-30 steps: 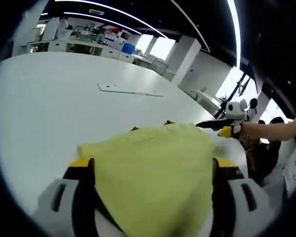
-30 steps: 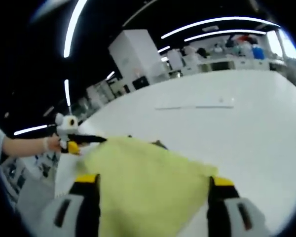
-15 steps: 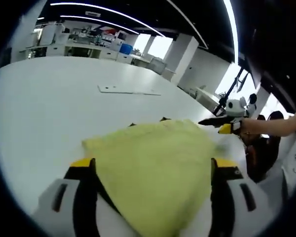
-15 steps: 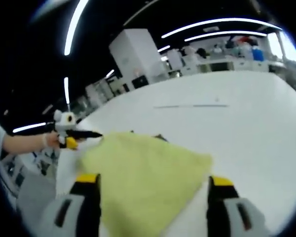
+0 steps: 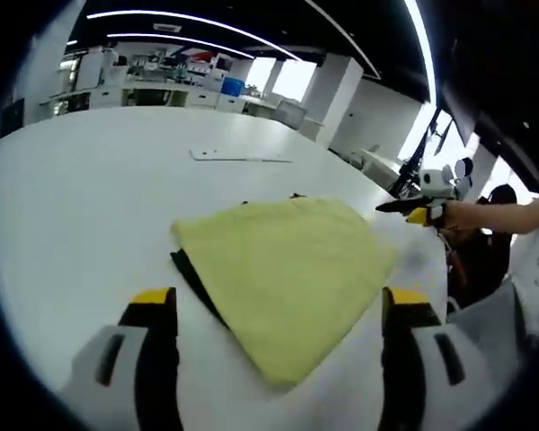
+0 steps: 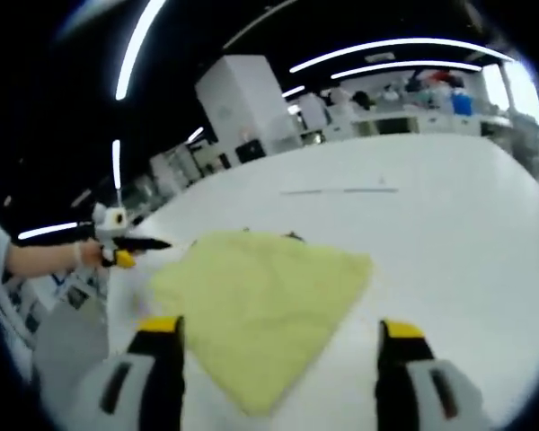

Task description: Fold the garment on the visible template until the final outline fits inside the template.

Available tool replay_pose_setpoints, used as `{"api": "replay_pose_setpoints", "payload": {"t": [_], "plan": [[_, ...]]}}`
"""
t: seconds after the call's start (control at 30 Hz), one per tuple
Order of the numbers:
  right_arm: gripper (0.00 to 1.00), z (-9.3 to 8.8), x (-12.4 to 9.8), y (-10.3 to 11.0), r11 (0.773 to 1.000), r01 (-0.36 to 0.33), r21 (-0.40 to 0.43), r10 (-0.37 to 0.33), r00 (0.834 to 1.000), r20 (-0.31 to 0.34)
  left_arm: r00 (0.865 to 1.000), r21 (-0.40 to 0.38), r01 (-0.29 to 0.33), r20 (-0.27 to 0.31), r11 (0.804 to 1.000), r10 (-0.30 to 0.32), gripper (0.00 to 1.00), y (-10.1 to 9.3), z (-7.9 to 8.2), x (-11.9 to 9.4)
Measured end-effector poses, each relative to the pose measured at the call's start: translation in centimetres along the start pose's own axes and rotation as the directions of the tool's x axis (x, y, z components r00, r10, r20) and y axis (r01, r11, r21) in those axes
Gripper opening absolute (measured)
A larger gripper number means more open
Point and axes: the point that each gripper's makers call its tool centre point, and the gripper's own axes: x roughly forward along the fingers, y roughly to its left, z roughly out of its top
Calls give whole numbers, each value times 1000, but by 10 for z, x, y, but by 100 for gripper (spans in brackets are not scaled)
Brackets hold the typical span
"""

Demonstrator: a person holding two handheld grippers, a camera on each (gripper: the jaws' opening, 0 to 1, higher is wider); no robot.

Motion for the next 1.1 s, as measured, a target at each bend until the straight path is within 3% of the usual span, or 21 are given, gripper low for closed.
{"api": "replay_pose_setpoints", "payload": {"t": [0.33,0.53,0.63,0.8,1.1], "plan": [[84,-26,-22,12,1000,13,20,-13,1000,-5,999,8,0,-40,1000,0,74,-9,-29,-22],[76,-37,-26,15,1000,7,19,-6,1000,-19,998,8,-3,-63,1000,3,60,-18,-50,-28],[73,-42,-28,18,1000,4,20,-3,1000,-28,998,-8,-21,-59,1000,21,52,-12,-56,-27],[55,-51,-28,23,1000,-7,11,7,999,-44,998,-25,-56,-37,998,55,37,-15,-61,-28],[34,-64,-23,25,1000,-9,17,10,997,-72,996,-44,-87,-27,995,86,27,-11,-69,-28]]}}
